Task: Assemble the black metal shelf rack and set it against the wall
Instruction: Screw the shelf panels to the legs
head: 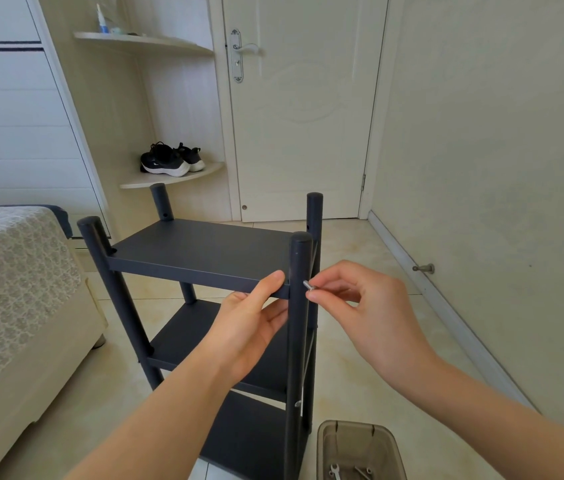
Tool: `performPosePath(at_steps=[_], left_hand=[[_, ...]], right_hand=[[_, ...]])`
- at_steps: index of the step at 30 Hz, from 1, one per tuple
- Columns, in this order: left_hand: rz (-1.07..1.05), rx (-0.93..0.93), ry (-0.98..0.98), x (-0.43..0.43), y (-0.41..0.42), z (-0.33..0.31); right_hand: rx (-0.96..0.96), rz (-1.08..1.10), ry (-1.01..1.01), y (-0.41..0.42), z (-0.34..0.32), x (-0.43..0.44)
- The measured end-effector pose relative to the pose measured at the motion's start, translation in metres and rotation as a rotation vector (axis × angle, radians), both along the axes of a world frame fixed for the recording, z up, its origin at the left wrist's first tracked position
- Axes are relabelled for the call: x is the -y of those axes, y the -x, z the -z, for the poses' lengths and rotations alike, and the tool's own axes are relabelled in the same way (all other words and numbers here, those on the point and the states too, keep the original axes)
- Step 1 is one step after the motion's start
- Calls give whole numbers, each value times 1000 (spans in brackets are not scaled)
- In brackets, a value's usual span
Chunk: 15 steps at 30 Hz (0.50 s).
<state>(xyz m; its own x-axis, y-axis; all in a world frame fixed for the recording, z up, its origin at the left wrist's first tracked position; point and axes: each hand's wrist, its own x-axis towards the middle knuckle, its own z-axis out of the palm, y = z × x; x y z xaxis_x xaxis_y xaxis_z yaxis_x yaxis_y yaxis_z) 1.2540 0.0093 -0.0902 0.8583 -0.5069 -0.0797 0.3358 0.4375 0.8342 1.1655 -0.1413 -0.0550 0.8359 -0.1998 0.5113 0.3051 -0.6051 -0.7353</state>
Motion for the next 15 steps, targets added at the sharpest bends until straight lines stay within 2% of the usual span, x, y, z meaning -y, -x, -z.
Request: performPosePath(at_steps=[7,15], left_hand=[[-37,-52,56,1,1,-2],[-43,-13,27,4,5,-3]], right_hand=[[-11,37,10,0,-1,-4],[41,140,236,2,-2,-7]])
